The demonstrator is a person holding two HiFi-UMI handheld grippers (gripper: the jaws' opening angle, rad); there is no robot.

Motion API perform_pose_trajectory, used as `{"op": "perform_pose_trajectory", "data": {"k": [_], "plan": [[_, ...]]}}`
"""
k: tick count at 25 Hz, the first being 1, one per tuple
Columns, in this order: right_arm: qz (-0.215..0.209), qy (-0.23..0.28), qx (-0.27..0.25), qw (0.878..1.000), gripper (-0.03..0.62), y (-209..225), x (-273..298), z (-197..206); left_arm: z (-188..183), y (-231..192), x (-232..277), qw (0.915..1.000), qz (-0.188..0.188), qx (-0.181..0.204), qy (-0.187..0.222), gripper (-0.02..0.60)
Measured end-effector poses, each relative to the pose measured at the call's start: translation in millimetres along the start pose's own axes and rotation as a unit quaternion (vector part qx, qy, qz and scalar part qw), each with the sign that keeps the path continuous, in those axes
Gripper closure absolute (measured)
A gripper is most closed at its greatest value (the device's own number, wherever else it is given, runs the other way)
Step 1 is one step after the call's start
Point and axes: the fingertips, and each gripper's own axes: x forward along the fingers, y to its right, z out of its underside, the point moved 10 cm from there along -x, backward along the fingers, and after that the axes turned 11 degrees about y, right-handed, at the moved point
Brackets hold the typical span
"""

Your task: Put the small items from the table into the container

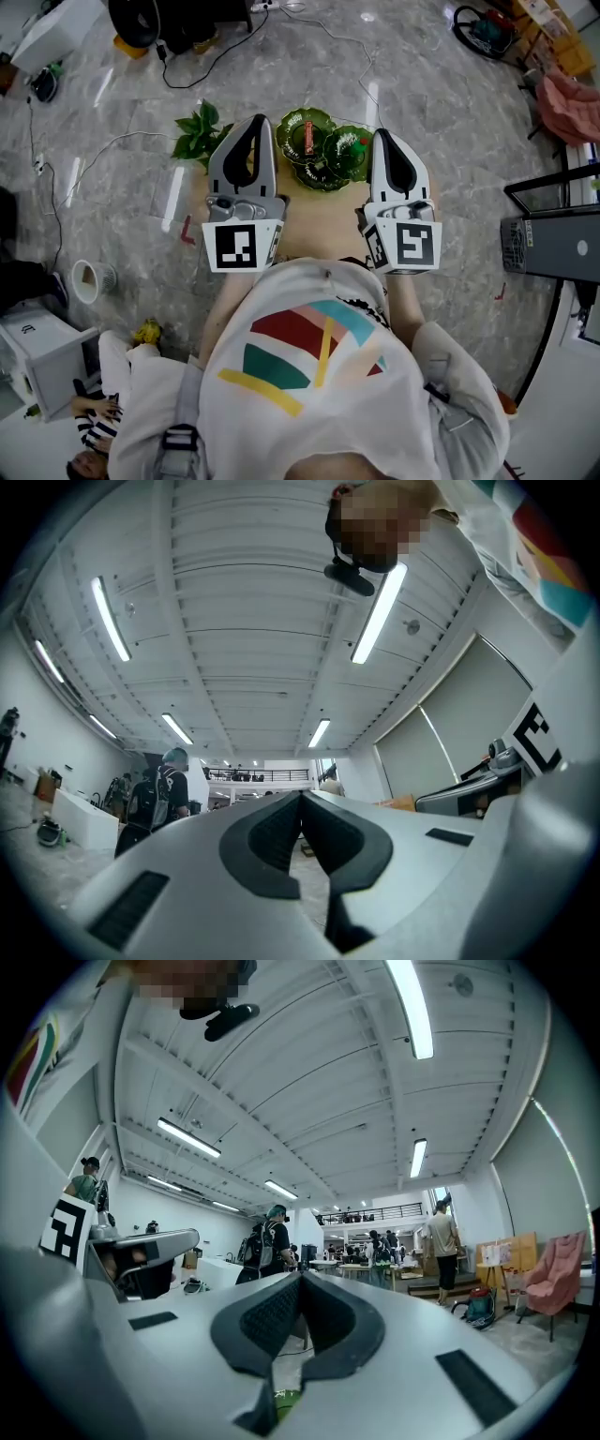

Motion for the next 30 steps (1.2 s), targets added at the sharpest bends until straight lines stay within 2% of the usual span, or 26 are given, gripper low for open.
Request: {"op": "perform_pose_trajectory", "data": {"k": [14, 15, 16, 17, 18, 19, 24, 30], "plan": [[-0.010, -0.006, 0.039, 0.999, 0.578, 4.8, -8.4, 10.4, 10.2, -6.5, -13.9, 0.9996, -0.013, -0.018, -0.019, 0.574], [-0.006, -0.005, 0.044, 0.999, 0.569, 7.1, -8.8, 12.3, 11.6, -8.0, -15.6, 0.9995, -0.015, -0.019, -0.022, 0.574], [-0.001, -0.003, 0.049, 0.999, 0.517, 10.0, -9.0, 14.9, 12.8, -9.5, -17.4, 0.9994, -0.018, -0.020, -0.023, 0.574], [0.007, -0.001, 0.052, 0.999, 0.426, 13.4, -8.7, 18.2, 14.0, -11.1, -19.1, 0.9993, -0.020, -0.020, -0.025, 0.574], [0.016, -0.001, 0.053, 0.998, 0.362, 17.2, -7.9, 22.1, 15.1, -13.0, -20.7, 0.9992, -0.024, -0.020, -0.026, 0.574], [0.023, -0.006, 0.050, 0.998, 0.347, 21.0, -6.6, 26.4, 16.1, -15.1, -22.1, 0.9990, -0.027, -0.021, -0.028, 0.574], [0.023, -0.068, 0.044, 0.996, 0.338, 36.4, -3.6, 43.2, 22.4, -23.1, -28.9, 0.9981, -0.040, -0.027, -0.038, 0.574], [0.058, -0.076, 0.059, 0.994, 0.339, 40.2, -21.6, 48.2, 29.4, -29.6, -36.6, 0.9973, -0.046, -0.026, -0.051, 0.574]]}}
